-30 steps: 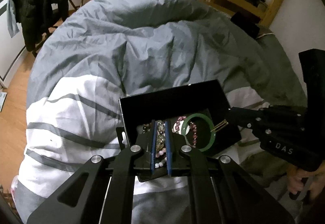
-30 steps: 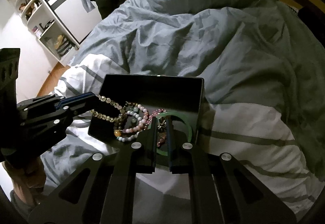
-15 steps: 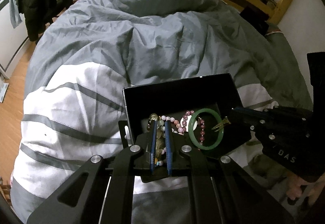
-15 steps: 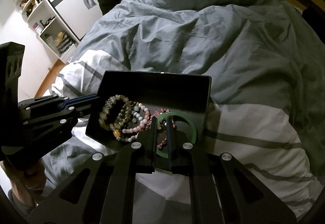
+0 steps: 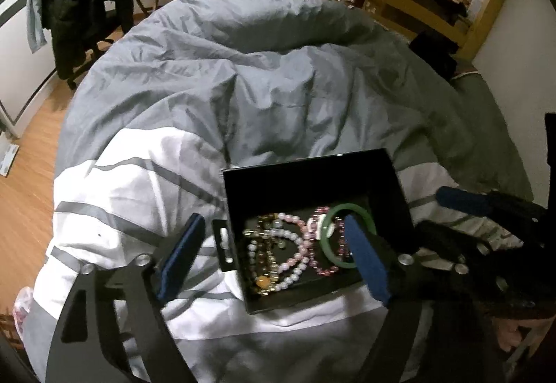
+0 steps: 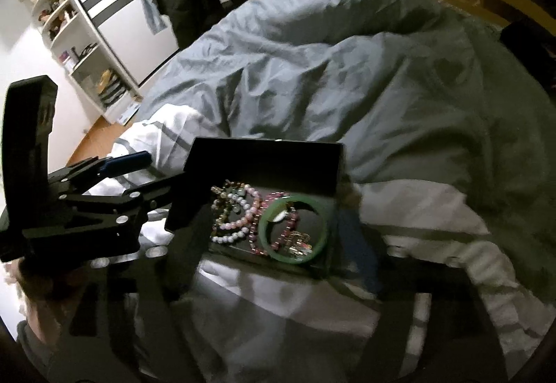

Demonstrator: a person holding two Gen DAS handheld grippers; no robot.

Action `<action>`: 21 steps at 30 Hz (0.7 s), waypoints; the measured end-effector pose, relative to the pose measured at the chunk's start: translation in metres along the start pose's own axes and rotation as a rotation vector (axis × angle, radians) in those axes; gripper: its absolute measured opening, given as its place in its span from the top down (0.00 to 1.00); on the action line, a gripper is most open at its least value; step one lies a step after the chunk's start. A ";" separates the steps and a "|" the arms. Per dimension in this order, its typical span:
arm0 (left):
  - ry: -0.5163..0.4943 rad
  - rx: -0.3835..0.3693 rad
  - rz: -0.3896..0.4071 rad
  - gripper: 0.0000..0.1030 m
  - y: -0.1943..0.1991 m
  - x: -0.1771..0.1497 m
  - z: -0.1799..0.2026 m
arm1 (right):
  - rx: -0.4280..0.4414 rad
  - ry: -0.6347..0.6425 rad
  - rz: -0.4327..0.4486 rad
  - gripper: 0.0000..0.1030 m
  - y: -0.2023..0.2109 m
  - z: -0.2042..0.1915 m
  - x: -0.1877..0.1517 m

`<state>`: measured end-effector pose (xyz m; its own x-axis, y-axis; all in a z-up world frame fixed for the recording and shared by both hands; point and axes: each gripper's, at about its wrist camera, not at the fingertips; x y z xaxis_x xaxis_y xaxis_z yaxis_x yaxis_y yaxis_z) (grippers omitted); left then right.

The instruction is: Organize jewelry

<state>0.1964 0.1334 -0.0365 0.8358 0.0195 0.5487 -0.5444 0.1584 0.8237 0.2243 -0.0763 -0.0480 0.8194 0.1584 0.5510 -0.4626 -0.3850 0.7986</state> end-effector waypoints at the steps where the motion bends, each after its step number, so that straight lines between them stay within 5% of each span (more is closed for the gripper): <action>1: -0.008 -0.012 0.022 0.11 0.004 -0.001 0.003 | -0.004 0.000 0.016 0.15 0.007 0.001 -0.003; 11: -0.130 -0.106 0.069 0.07 0.014 -0.027 0.060 | -0.093 0.015 0.026 0.11 0.067 0.031 -0.055; 21: -0.227 -0.197 -0.011 0.07 -0.006 -0.075 0.139 | -0.159 -0.015 -0.030 0.11 0.096 0.069 -0.122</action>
Point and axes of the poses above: each gripper's, at about its wrist camera, not at the fingertips, and y roughly against the way its jaws point, z to its right, x to its top
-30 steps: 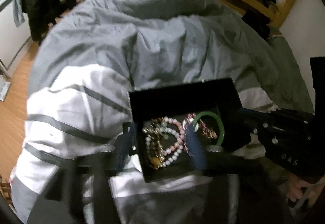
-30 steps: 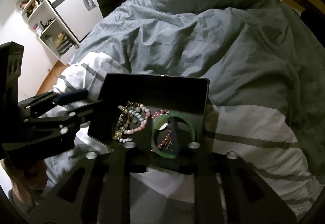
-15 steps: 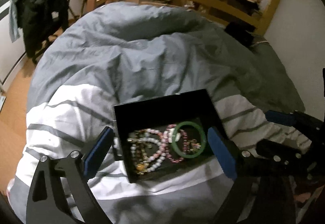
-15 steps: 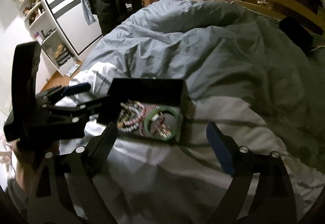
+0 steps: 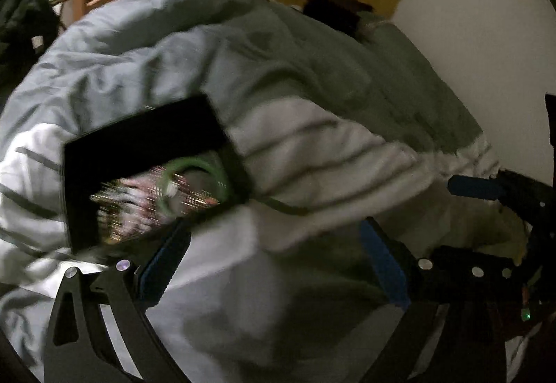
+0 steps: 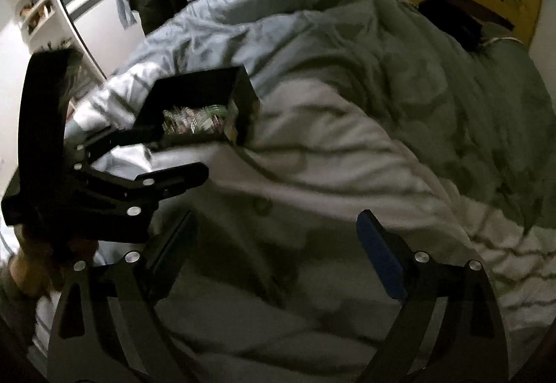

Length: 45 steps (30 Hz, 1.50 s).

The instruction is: Organize jewelry

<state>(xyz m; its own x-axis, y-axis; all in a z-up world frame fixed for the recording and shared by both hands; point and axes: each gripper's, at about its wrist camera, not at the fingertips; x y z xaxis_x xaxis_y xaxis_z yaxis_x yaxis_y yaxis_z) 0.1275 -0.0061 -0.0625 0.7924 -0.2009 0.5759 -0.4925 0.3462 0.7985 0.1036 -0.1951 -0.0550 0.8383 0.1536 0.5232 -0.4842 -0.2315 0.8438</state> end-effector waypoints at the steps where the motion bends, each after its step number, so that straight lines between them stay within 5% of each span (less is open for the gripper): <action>1: -0.014 0.001 -0.006 0.07 -0.003 -0.003 0.006 | -0.013 0.010 0.000 0.11 0.001 0.002 -0.007; 10: -0.094 -0.047 -0.054 0.07 -0.032 -0.011 0.024 | 0.059 -0.077 -0.077 0.33 -0.023 0.037 -0.045; 16: -0.112 -0.002 -0.084 0.07 -0.058 -0.003 0.025 | 0.093 -0.076 -0.125 0.46 -0.035 0.035 -0.047; 26: -0.267 0.142 -0.081 0.09 -0.082 -0.011 0.042 | -0.042 0.065 -0.297 0.52 -0.086 0.002 -0.053; 30: -0.261 0.117 -0.156 0.41 -0.099 -0.017 0.036 | -0.063 0.079 -0.328 0.54 -0.095 -0.002 -0.054; 36: -0.245 0.107 -0.160 0.61 -0.097 -0.017 0.030 | -0.075 0.050 -0.309 0.84 -0.092 0.002 -0.055; 42: -0.192 0.082 -0.153 0.80 -0.088 -0.017 0.018 | -0.001 -0.033 -0.220 0.90 -0.072 0.014 -0.051; 45: -0.164 0.055 -0.150 0.81 -0.086 -0.016 0.014 | 0.021 -0.060 -0.179 0.94 -0.063 0.019 -0.050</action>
Point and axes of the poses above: each gripper's, at about its wrist camera, not at the fingertips, and y roughly against the way its jaws point, z to its right, x to its top
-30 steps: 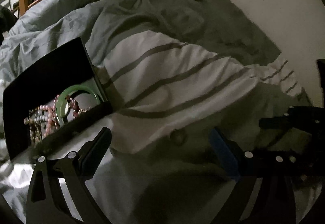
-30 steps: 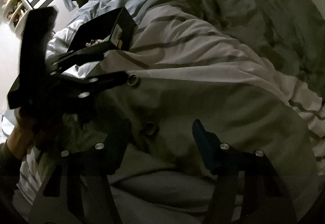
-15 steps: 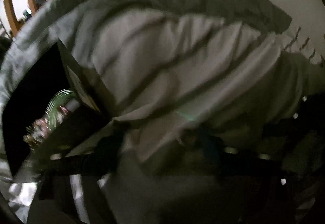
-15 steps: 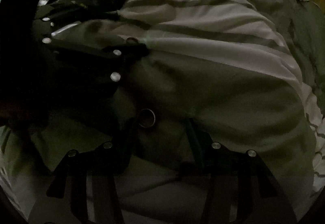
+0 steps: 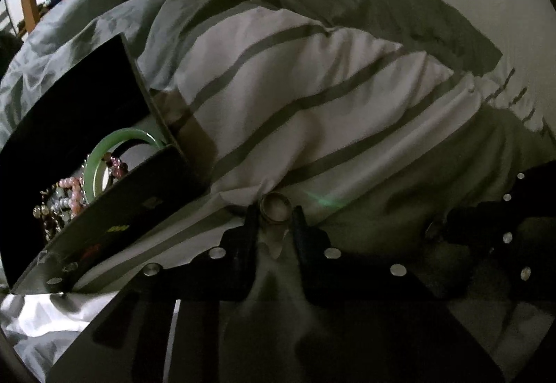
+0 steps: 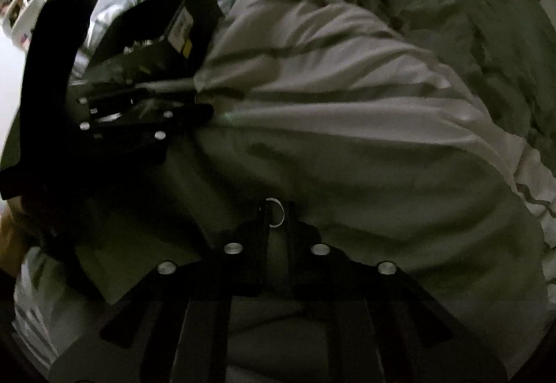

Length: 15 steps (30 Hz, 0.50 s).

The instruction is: Organize jewelry

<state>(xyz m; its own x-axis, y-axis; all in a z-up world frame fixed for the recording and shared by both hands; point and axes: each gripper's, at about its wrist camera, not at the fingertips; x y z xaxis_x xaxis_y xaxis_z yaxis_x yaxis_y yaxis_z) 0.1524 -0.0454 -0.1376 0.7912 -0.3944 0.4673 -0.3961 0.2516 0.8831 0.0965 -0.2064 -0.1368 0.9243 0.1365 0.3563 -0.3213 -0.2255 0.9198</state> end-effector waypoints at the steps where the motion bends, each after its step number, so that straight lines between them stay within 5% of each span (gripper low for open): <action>1: 0.004 -0.004 0.002 0.81 0.001 0.000 -0.001 | 0.002 -0.005 0.002 0.94 0.001 0.001 -0.001; 5: -0.003 0.000 0.005 0.81 0.001 -0.002 0.002 | -0.034 0.015 -0.032 0.90 -0.005 0.000 0.001; 9: 0.008 -0.007 0.015 0.82 0.005 0.000 -0.001 | -0.059 0.029 -0.013 0.42 -0.005 0.003 0.003; 10: 0.012 -0.009 0.018 0.82 0.007 0.000 -0.001 | -0.053 0.029 -0.004 0.39 -0.004 0.003 0.003; 12: 0.016 -0.014 0.026 0.82 0.012 0.000 -0.001 | -0.039 0.030 -0.022 0.39 -0.013 0.004 0.010; 15: 0.026 -0.020 0.044 0.82 0.018 0.004 -0.003 | -0.096 0.078 -0.118 0.68 -0.037 -0.003 0.011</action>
Point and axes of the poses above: each gripper's, at about its wrist camera, not at the fingertips, and y roughly against the way its jaws point, z to its right, x to its top
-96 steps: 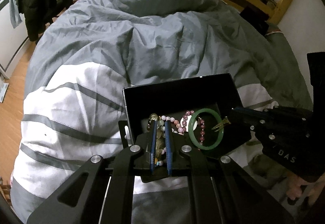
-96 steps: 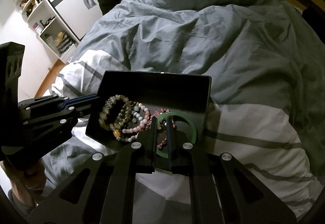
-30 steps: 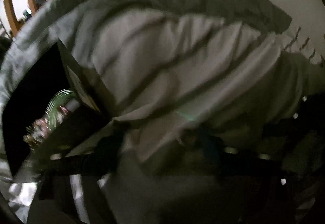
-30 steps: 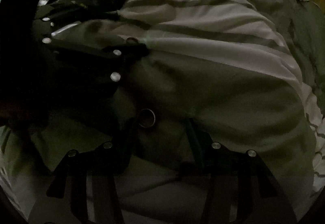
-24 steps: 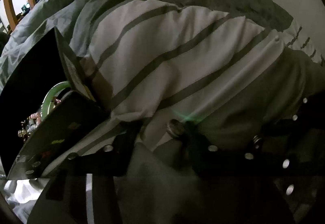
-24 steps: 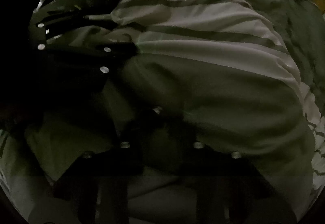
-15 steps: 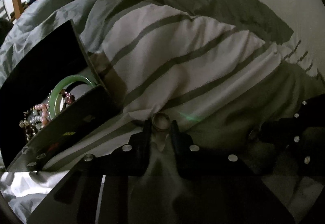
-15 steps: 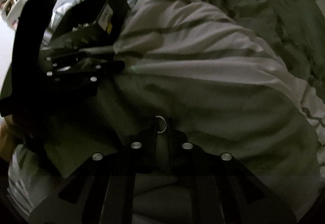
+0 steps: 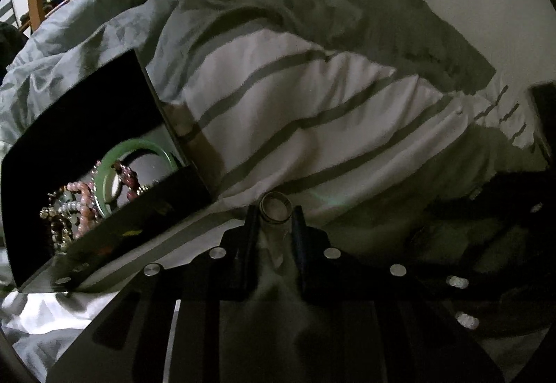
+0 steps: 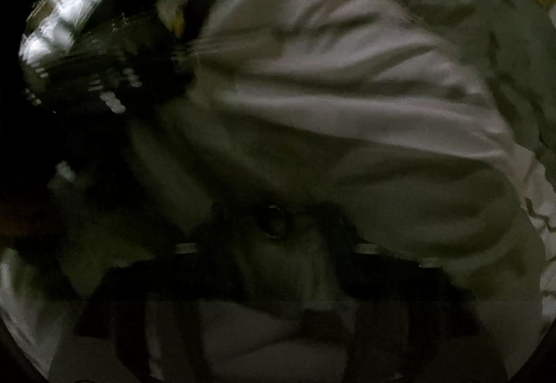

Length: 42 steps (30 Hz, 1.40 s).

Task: Organize jewelry
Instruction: 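Grasp the silver ring with the right gripper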

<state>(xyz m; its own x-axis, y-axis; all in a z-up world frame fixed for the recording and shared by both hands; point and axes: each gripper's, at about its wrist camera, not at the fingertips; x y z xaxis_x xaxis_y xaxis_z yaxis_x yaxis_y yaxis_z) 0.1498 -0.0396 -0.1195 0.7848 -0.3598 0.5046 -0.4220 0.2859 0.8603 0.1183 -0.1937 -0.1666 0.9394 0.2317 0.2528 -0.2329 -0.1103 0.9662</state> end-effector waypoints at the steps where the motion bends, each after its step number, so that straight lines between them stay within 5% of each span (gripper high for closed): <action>1: 0.004 -0.001 0.011 0.82 0.004 0.001 -0.001 | -0.020 0.009 -0.009 0.73 -0.003 -0.002 0.000; 3: 0.018 -0.009 0.039 0.82 0.015 0.004 -0.004 | -0.003 0.006 0.008 0.80 0.001 -0.001 -0.001; 16: 0.086 -0.004 0.129 0.88 0.057 0.015 -0.026 | 0.228 -0.168 0.204 0.80 0.044 0.042 -0.011; 35: 0.150 0.002 0.170 0.89 0.079 0.011 -0.057 | 0.235 -0.164 0.237 0.80 0.044 0.034 -0.002; 42: 0.117 0.029 0.282 0.92 0.110 0.009 -0.058 | 0.240 -0.146 0.276 0.80 0.053 0.032 -0.003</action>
<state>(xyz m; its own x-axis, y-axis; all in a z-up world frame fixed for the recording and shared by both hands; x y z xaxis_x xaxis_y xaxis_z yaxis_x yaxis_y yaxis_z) 0.1369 0.0396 -0.0243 0.6812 -0.1651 0.7133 -0.6418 0.3340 0.6903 0.1107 -0.2308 -0.1178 0.8795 0.0238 0.4753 -0.4326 -0.3762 0.8194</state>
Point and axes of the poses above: each gripper's, at about its wrist camera, not at the fingertips, and y roughly against the way its jaws point, z to its right, x to its top
